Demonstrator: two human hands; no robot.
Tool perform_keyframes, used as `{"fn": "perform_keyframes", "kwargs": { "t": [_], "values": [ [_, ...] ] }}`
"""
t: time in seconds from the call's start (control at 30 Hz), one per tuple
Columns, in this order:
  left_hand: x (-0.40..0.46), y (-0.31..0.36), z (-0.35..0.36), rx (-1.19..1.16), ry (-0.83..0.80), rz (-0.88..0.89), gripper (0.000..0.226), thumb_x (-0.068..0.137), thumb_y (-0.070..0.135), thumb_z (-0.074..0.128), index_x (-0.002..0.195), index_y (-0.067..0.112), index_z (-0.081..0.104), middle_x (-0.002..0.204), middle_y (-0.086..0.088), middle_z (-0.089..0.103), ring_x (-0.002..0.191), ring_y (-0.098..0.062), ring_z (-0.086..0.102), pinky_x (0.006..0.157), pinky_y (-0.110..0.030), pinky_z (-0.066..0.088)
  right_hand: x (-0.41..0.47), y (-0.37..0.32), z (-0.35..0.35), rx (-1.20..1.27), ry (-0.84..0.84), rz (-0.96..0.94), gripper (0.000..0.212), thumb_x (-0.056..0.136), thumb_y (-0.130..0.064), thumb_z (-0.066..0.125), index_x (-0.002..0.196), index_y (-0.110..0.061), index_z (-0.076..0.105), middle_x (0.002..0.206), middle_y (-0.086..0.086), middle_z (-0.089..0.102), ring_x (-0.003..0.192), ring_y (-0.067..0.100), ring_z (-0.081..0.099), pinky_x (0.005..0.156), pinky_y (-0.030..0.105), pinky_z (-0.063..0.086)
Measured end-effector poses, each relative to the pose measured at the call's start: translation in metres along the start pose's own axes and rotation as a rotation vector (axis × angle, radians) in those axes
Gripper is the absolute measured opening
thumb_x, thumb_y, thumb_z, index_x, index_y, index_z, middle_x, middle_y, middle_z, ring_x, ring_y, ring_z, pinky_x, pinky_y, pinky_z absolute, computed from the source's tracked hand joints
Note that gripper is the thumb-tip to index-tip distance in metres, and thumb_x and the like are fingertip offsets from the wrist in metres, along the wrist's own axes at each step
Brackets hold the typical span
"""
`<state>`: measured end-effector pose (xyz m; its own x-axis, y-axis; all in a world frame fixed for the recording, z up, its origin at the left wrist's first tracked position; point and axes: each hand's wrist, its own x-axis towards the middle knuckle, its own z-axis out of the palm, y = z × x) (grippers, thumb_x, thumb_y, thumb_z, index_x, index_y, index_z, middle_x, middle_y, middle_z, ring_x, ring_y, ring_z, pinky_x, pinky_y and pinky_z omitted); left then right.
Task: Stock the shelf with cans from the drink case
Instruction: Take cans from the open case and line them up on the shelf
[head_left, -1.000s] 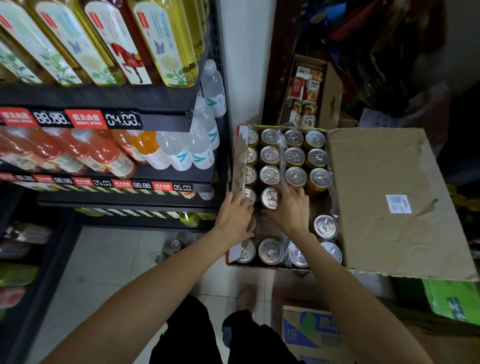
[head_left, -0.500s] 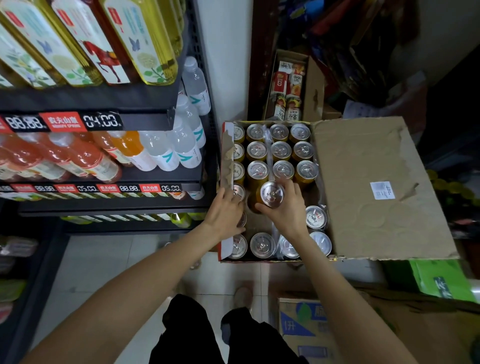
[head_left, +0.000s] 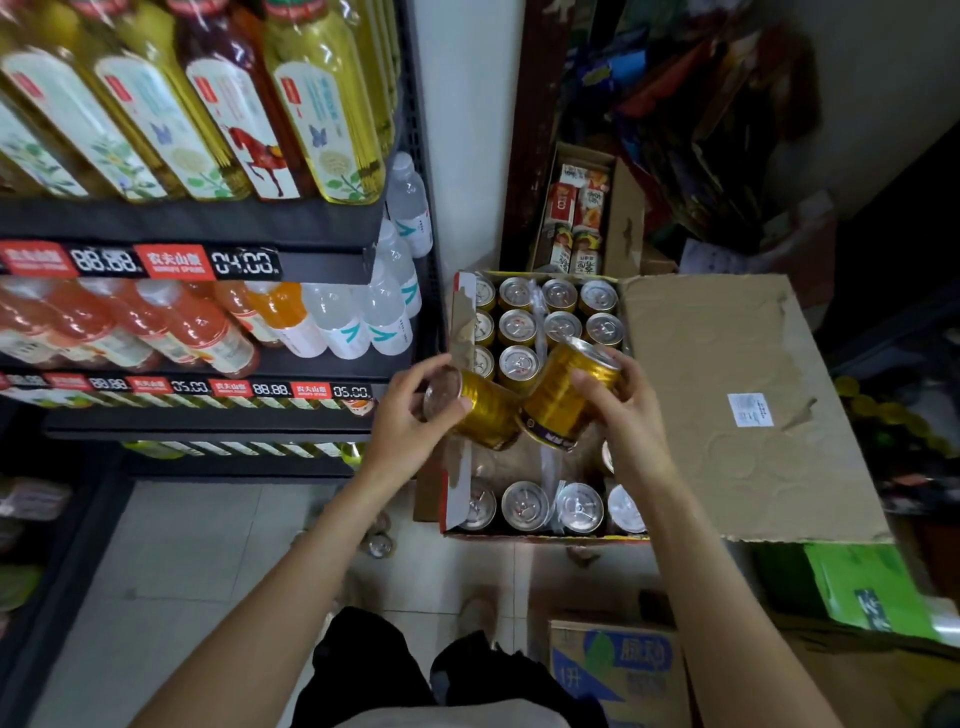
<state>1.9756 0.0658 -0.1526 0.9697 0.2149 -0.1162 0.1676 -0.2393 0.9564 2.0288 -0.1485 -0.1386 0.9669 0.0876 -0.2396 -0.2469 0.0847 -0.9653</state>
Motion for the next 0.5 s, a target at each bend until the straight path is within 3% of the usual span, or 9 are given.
{"fn": "perform_keyframes", "kwargs": {
  "t": [0.1,0.2,0.33,0.43,0.5],
  "values": [
    [-0.004,0.013,-0.022,-0.32,0.071,-0.1,0.05,0.077,0.02,0.074,0.122,0.026,0.055,0.118,0.007,0.058,0.108,-0.006,0.055,0.082,-0.021,0.047,0.0,-0.017,0.017,0.054,-0.11,0.061,0.055,0.069,-0.032,0.073,0.12,-0.018,0.058,0.111,0.007,0.067,0.105,0.023,0.064,0.086,0.037,0.053],
    [-0.011,0.028,-0.046,-0.459,0.101,-0.108,0.063,0.06,0.039,0.076,0.118,0.019,0.06,0.115,-0.002,0.063,0.11,-0.017,0.057,0.08,-0.026,0.047,-0.004,-0.037,0.041,0.087,-0.249,0.079,0.048,0.072,-0.03,0.069,0.118,-0.021,0.06,0.114,0.007,0.068,0.108,0.024,0.064,0.093,0.043,0.05],
    [-0.025,0.052,-0.083,-0.669,0.136,-0.039,0.077,0.05,0.055,0.083,0.114,0.017,0.065,0.114,-0.005,0.066,0.102,-0.017,0.063,0.082,-0.034,0.054,-0.017,-0.072,0.086,0.054,-0.399,-0.009,0.054,0.069,-0.03,0.07,0.12,-0.016,0.058,0.108,0.003,0.068,0.097,0.016,0.066,0.08,0.03,0.054],
    [-0.035,0.081,-0.117,-0.736,0.153,0.009,0.06,0.067,0.056,0.072,0.116,0.023,0.062,0.116,-0.011,0.063,0.096,-0.023,0.065,0.079,-0.041,0.055,-0.027,-0.105,0.124,0.0,-0.496,-0.115,0.047,0.068,-0.03,0.072,0.11,-0.019,0.055,0.089,-0.005,0.067,0.08,0.01,0.065,0.065,0.022,0.052],
    [-0.041,0.106,-0.145,-0.683,0.184,0.078,0.05,0.076,0.053,0.062,0.118,0.024,0.056,0.105,-0.01,0.068,0.09,-0.024,0.067,0.077,-0.042,0.055,-0.031,-0.132,0.151,-0.014,-0.577,-0.185,0.044,0.069,-0.029,0.068,0.109,-0.022,0.051,0.084,-0.01,0.066,0.075,0.006,0.066,0.061,0.021,0.051]
  ]
}}
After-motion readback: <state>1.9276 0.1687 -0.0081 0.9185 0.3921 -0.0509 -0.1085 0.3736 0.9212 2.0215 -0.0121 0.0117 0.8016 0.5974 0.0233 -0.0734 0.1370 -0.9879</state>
